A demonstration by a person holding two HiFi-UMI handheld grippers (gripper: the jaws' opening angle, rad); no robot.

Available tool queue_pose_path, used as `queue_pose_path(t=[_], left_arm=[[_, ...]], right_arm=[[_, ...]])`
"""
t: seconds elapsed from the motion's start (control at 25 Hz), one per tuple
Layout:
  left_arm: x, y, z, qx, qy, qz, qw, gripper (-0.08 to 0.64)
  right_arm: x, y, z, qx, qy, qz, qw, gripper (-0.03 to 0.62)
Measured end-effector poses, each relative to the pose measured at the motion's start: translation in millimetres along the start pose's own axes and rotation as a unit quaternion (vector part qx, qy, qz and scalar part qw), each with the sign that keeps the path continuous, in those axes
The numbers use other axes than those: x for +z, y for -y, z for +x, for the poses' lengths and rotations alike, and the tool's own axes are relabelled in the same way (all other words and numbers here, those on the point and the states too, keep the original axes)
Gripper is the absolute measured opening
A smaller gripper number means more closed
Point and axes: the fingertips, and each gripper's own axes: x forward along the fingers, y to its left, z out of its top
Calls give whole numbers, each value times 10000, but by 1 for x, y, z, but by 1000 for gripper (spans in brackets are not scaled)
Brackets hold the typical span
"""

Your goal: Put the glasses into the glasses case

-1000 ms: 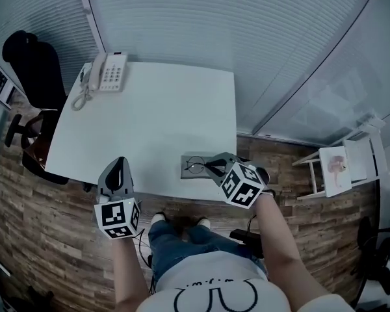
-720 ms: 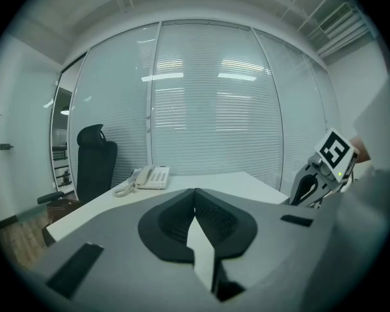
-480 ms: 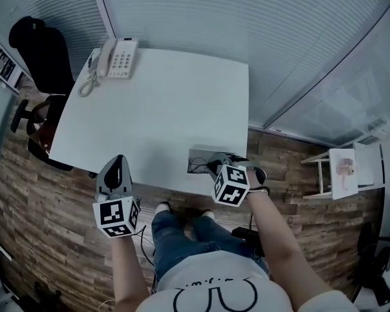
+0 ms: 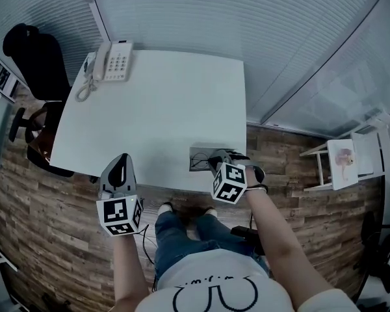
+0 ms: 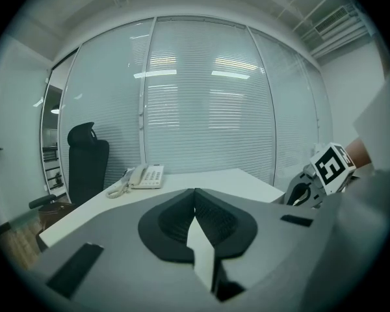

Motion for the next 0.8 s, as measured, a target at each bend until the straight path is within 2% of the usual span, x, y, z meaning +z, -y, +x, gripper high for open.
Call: queue_pose_path(t=[0.16,0.28,0.32,0.44,0.52,0.6,0.68,0.8], left_arm=[[0,-3,0,-168,8,1,9999,17],[-2,-6,2,-337,3,-1,9994,17],[-2,-7,3,-406,8,2,9992,17],[1,-7,7,-660,64,36,9978,17],[4,-7,9,-853,111,84,9963,17],[8,-7,12,-1055,157,142,9942,17],[14,-5,14,-1292,222,215,9911,17],[24,-1,19,-1672,351,331,9847,17]], right_arm=[[7,-5,-4,-55,9,182,9998,26],[7,-8,-10,-88,-98,279,9995,106],[7,-8,-14,-134,-131,340,9992,115],[8,-1,-34,-429,-97,757,9962,126],[12,6,-54,-733,23,1172,9904,127],[18,14,-76,-1080,201,1635,9804,126],[23,21,-101,-1478,425,2109,9653,116],[29,29,-141,-2142,867,2794,9320,95]])
